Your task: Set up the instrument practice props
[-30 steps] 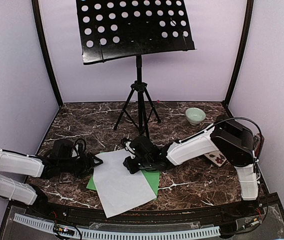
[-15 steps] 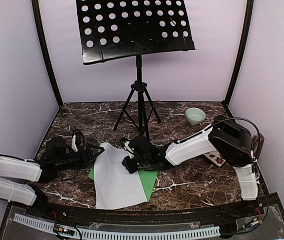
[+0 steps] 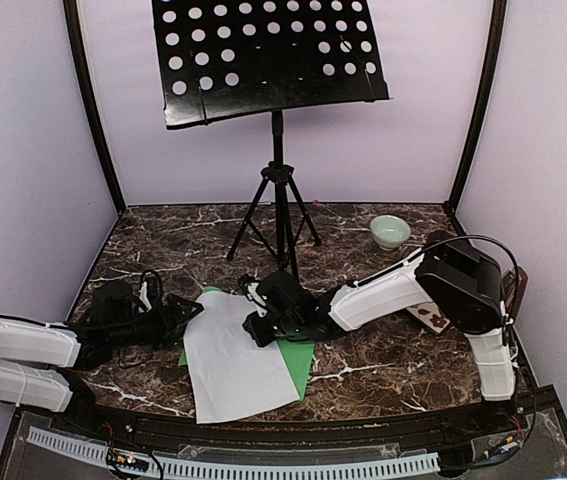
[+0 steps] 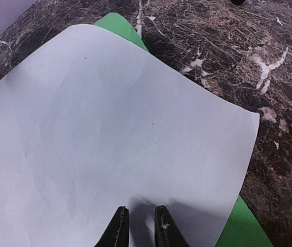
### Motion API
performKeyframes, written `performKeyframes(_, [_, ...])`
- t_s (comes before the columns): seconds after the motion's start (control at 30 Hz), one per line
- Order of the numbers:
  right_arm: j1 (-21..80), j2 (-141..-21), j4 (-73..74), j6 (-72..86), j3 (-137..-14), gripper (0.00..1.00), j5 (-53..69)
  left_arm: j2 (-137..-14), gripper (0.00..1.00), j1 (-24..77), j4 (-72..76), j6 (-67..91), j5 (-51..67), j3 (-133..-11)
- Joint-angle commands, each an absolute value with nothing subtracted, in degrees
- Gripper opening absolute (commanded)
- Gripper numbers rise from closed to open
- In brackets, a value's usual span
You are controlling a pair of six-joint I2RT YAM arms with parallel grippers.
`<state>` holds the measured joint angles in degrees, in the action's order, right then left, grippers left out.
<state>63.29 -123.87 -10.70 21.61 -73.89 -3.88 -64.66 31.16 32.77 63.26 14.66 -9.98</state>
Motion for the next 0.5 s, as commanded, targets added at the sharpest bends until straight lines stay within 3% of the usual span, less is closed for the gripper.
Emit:
performKeyframes(0.0, [63.7, -127.6, -4.7, 21.7, -73.0, 0.2, -3.5, -57.9, 0.8, 31.5, 31.4, 66.1, 16.1, -8.2])
performKeyframes(0.23, [63.7, -127.5, -5.1, 21.9, -73.0, 0.2, -3.4, -47.9, 0.77, 31.6, 28.5, 64.6, 15.5, -7.0])
performKeyframes(0.47, [63.7, -127.2, -5.6, 21.9, -73.1, 0.2, -3.2, -53.5, 0.77, 31.6, 31.1, 64.9, 15.8, -6.3])
